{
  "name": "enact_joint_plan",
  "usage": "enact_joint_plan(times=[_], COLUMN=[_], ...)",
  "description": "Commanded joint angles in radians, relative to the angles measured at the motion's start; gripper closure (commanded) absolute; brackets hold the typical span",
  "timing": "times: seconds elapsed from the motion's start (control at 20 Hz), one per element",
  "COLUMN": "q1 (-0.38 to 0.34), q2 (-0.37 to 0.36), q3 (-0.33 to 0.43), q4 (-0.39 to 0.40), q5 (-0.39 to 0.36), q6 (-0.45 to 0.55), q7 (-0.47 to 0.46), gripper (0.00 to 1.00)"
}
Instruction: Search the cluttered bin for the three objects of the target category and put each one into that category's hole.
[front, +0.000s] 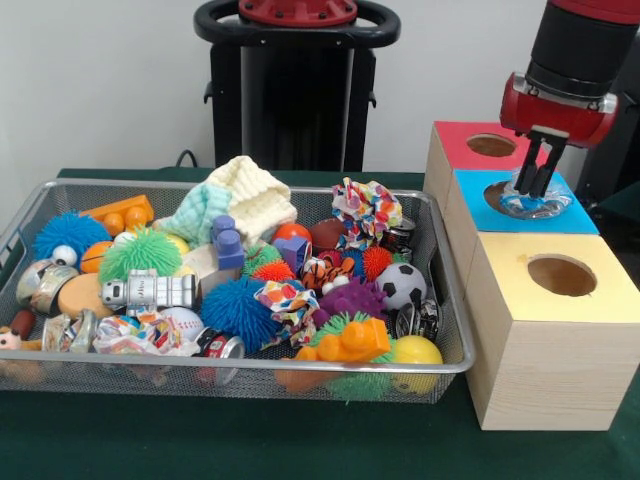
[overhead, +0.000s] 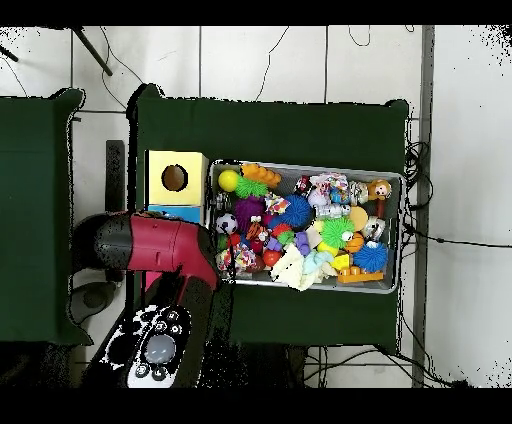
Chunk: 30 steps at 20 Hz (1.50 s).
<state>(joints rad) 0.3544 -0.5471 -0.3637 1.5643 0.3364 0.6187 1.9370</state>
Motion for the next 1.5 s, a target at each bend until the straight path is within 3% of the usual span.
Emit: enact_joint_plan(times=[0.05, 0.75, 1.5], q1=[-0.051, -0.036, -0.025], q2=[-0.052, -0.066, -0.039], q3=[0.083, 0.080, 0.118], q4=[0.047, 0.033, 0.136], q5=[-0.050, -0.062, -0.066], q6=[0.024, 0.062, -0.114], q7=[0.058, 0.069, 0.080], gripper=[1.00, 1.00, 1.00])
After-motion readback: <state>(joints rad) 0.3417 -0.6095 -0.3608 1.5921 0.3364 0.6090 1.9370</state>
